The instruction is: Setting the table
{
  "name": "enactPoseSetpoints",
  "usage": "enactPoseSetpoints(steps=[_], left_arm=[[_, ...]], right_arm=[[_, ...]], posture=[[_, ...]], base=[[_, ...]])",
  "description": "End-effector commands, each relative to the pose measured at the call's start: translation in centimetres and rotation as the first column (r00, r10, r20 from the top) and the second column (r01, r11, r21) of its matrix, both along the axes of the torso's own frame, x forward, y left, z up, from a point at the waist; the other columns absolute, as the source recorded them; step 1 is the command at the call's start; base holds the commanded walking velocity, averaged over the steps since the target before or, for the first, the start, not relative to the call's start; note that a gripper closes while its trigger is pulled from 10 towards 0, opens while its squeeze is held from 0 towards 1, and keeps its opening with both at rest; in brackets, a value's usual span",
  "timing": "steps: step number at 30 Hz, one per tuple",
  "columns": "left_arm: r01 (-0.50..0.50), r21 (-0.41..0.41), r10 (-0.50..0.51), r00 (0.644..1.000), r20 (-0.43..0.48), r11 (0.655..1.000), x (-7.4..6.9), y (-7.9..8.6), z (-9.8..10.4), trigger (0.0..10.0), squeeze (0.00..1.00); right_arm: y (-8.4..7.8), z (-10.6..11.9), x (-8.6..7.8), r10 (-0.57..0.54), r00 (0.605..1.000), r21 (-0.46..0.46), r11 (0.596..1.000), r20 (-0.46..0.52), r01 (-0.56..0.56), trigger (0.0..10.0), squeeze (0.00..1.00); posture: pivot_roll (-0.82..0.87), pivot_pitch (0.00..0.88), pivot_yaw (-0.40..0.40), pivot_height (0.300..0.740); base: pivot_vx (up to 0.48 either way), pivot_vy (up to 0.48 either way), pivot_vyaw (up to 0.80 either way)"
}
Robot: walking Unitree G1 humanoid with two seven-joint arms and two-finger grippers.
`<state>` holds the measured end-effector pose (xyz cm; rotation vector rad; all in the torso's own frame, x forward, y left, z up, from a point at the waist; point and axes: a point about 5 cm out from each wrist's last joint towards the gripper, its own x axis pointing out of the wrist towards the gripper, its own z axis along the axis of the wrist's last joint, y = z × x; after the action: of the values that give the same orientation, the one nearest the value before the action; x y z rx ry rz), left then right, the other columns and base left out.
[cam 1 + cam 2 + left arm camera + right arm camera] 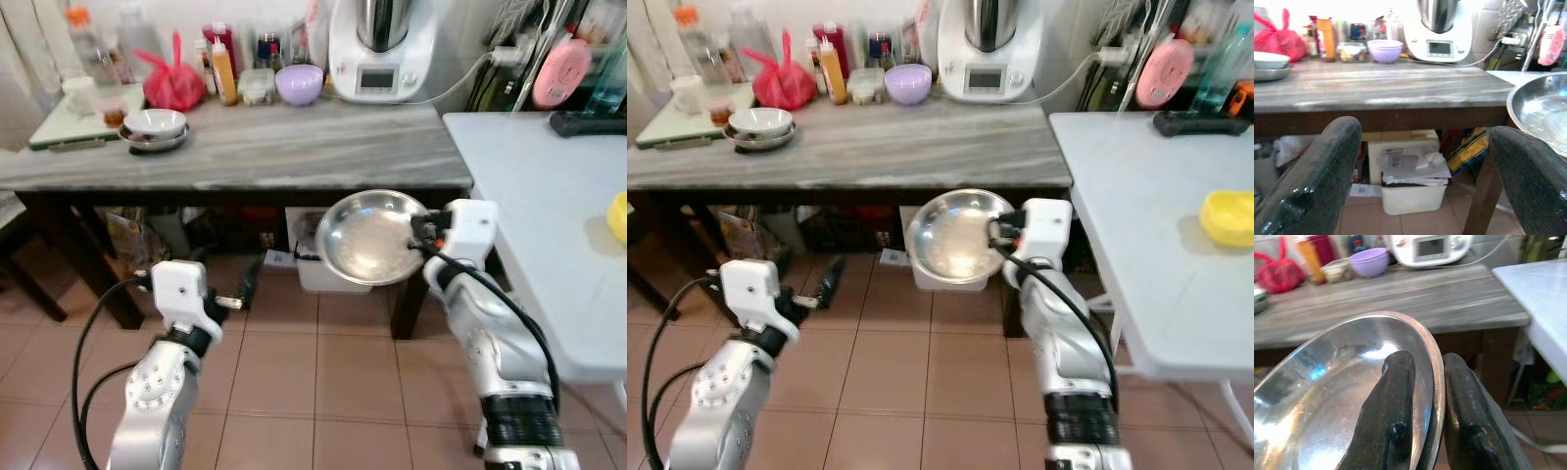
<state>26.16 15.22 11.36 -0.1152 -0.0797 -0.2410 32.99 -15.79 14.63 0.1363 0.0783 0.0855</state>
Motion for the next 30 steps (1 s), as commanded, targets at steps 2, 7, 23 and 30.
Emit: enactPoseSetpoints(steps=[2,7,23,30], left_arm=[[-0.018,0.016,0.018,1.0,0.013,1.0,0.07,0.72,0.33,10.0,0.0],[-0.014,0.014,0.014,1.0,0.011,1.0,0.03,0.58,0.29,10.0,0.0],[-0.006,0.015,0.005,1.0,0.012,1.0,0.25,0.43,0.33,10.0,0.0],[-0.004,0.014,0.004,1.0,0.01,1.0,0.24,0.31,0.33,10.0,0.0]], right_arm=[[1.47,0.5,0.12,0.044,0.999,0.01,0.999,0.025,-0.044,10.0,0.0],[1.4,0.52,0.07,0.042,0.999,0.007,0.999,0.027,-0.043,10.0,0.0],[1.49,0.58,0.07,0.039,0.999,0.005,0.999,0.035,-0.04,10.0,0.0],[1.64,0.55,0.06,0.046,0.998,0.008,0.999,0.034,-0.046,10.0,0.0]], posture=[[-0.1,0.012,0.048,0.74],[-0.11,0.017,0.051,0.74],[-0.11,0.014,0.058,0.74],[-0.11,0.019,0.058,0.74]], base=[[0.472,0.0,0.0],[0.472,0.0,0.0],[0.472,0.0,0.0],[0.472,0.0,0.0]])
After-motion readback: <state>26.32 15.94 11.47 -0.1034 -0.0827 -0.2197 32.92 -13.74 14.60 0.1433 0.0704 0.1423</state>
